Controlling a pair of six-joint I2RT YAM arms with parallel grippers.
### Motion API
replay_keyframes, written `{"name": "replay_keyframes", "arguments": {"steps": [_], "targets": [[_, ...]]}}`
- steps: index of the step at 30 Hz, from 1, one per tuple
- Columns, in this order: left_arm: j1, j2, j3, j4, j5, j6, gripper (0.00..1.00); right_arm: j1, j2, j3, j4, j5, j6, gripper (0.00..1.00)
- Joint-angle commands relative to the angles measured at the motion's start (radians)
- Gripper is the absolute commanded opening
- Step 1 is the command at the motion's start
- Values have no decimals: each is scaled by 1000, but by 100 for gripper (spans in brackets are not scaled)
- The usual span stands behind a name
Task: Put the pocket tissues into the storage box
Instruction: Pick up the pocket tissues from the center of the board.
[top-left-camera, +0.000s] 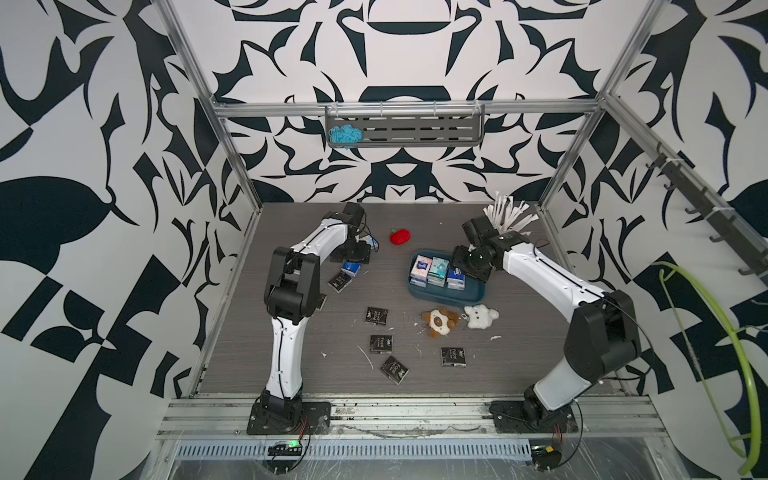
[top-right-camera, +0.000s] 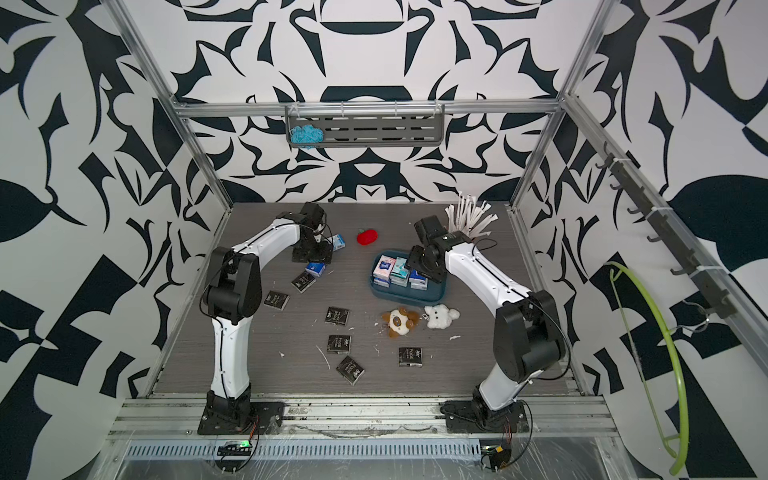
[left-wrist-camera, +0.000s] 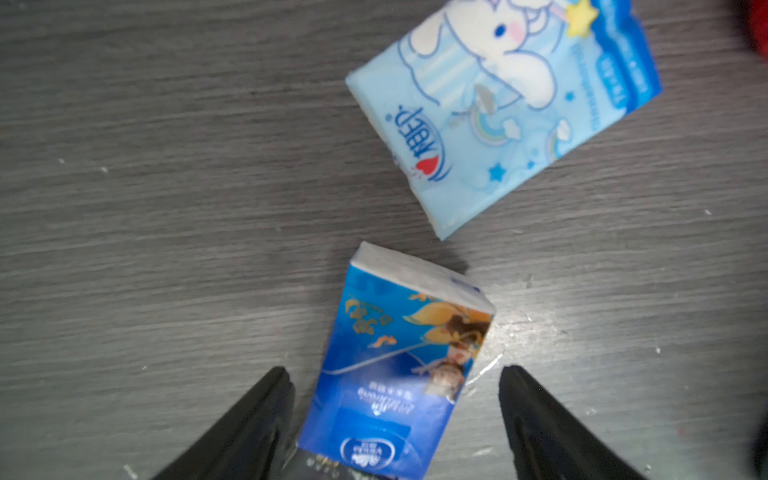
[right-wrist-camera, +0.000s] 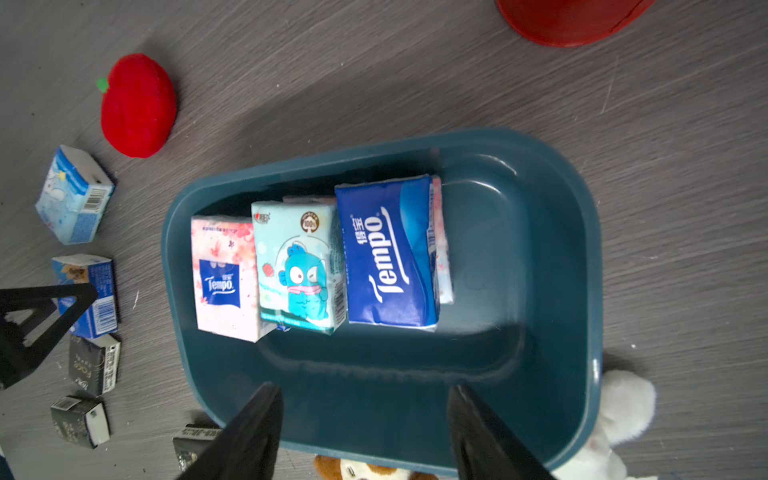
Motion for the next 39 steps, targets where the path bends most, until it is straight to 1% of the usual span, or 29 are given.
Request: {"name": "replay_keyframes", "arguments": {"steps": [1, 5, 7, 8, 10, 12, 14, 17, 19, 20, 23, 24, 26, 29, 32, 36, 39], "targets": [[3, 21, -31, 40, 40, 14, 84, 1, -7, 55, -30, 23, 8, 68], [4, 34, -31, 52, 36, 13, 82, 1, -21, 63, -48, 32, 2, 68], [3, 36, -29, 54, 45, 13, 78, 1, -35, 54, -51, 39, 1, 68], [4, 35, -32, 55, 51, 11, 75, 1, -43, 49, -51, 42, 1, 68], [4, 32, -37, 62, 60, 8, 65, 1, -57, 34, -47, 43, -1, 68], [4, 30, -42, 67, 66, 3, 59, 1, -75, 21, -48, 49, -8, 68], [4, 31, -43, 67, 70, 0, 58, 1, -90, 9, -47, 53, -17, 68], [3, 33, -43, 61, 72, -5, 63, -5, -108, 0, -53, 58, -29, 68], [3, 33, -52, 60, 76, -7, 61, -9, -112, -1, -59, 58, -38, 68], [3, 31, -58, 62, 76, -8, 57, -16, -113, -4, -61, 52, -41, 68], [3, 18, -76, 67, 88, -14, 31, -44, -124, -21, -61, 30, -51, 68], [3, 12, -81, 68, 91, -19, 27, -52, -129, -28, -61, 25, -53, 68], [3, -7, -90, 70, 101, -37, 27, -71, -143, -43, -61, 16, -60, 68], [2, -50, -101, 58, 119, -87, 29, -111, -166, -75, -60, -8, -72, 68], [-11, -128, -126, 56, 146, -163, 30, -163, -181, -109, -49, -48, -88, 68], [-62, -233, -166, 74, 170, -260, 32, -222, -196, -141, -39, -86, -111, 68], [-125, -296, -192, 108, 207, -349, 33, -265, -207, -157, -33, -114, -119, 68]]}}
